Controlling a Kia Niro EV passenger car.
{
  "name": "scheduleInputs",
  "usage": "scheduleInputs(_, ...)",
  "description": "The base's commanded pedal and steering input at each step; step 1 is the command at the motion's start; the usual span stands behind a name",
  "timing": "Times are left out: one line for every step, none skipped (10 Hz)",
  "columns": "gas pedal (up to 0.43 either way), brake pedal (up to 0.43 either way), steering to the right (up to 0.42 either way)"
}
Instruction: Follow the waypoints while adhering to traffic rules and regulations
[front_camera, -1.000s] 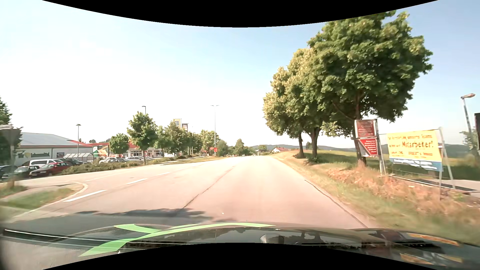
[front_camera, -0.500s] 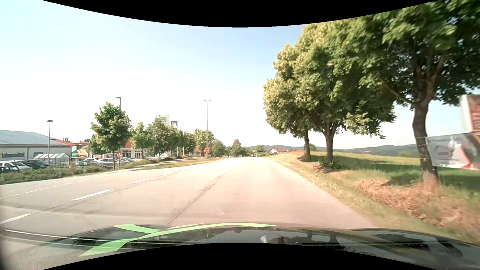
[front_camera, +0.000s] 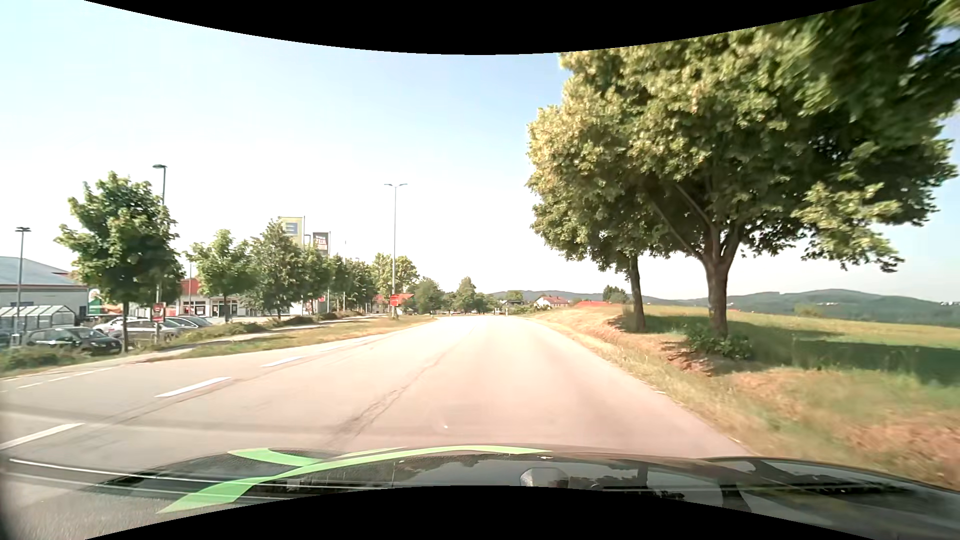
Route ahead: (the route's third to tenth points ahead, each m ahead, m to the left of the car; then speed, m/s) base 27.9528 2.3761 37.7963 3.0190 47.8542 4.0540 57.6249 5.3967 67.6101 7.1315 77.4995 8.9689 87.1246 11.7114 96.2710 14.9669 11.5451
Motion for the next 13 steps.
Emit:
scheduleInputs(0.189, 0.0, 0.004)
scheduleInputs(0.189, 0.0, 0.003)
scheduleInputs(0.189, 0.0, 0.003)
scheduleInputs(0.177, 0.0, 0.003)
scheduleInputs(0.169, 0.0, 0.002)
scheduleInputs(0.157, 0.0, 0.003)
scheduleInputs(0.15, 0.0, 0.002)
scheduleInputs(0.15, 0.0, 0.001)
scheduleInputs(0.15, 0.0, -0.001)
scheduleInputs(0.15, 0.0, -0.004)
scheduleInputs(0.157, 0.0, -0.005)
scheduleInputs(0.157, 0.0, -0.006)
scheduleInputs(0.169, 0.0, -0.006)
